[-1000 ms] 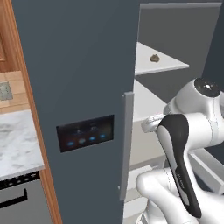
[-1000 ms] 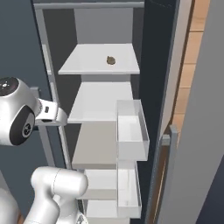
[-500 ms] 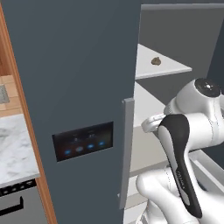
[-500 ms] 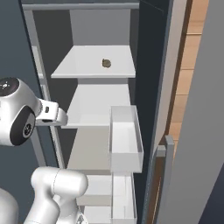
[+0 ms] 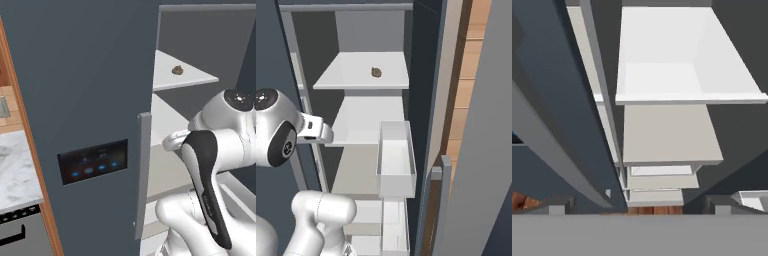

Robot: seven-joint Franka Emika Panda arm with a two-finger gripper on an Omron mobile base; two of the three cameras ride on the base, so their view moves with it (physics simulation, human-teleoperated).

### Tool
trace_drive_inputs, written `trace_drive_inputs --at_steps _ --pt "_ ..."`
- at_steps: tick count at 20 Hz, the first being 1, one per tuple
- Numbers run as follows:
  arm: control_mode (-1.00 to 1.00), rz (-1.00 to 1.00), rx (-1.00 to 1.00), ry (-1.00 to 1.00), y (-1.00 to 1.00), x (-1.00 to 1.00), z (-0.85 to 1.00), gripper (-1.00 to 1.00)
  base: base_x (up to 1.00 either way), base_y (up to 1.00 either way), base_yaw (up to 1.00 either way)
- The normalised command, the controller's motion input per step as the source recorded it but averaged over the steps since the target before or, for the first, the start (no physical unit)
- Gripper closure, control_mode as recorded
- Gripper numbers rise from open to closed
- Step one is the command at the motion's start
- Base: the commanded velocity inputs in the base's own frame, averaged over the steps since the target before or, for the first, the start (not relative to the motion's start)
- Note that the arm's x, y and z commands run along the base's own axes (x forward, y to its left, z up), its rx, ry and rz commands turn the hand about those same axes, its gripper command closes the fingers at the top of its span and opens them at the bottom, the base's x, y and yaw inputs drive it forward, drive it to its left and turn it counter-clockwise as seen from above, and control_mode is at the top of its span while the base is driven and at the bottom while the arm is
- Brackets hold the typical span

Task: Grab the garlic and onion from the fridge, place them in the blender, close the lid, and turn on the blender to create a marinade.

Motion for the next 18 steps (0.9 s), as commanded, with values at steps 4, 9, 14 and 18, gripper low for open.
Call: trace_drive_inputs --at_steps 4,9,14,18 --pt "-1.0 0.0 0.0 -0.07 -0.33 0.02 0.69 -1.0 0.0 0.0 0.0" --pt "-1.0 -0.05 0.0 -0.09 -0.25 0.35 1.0 -1.0 0.0 0.0 0.0" --pt "-1.0 -0.08 0.0 -0.07 -0.09 0.65 0.87 -1.0 0.0 0.0 0.0" --pt "-1.0 -0.05 0.01 -0.09 -0.17 0.72 0.3 -1.0 0.0 0.0 0.0"
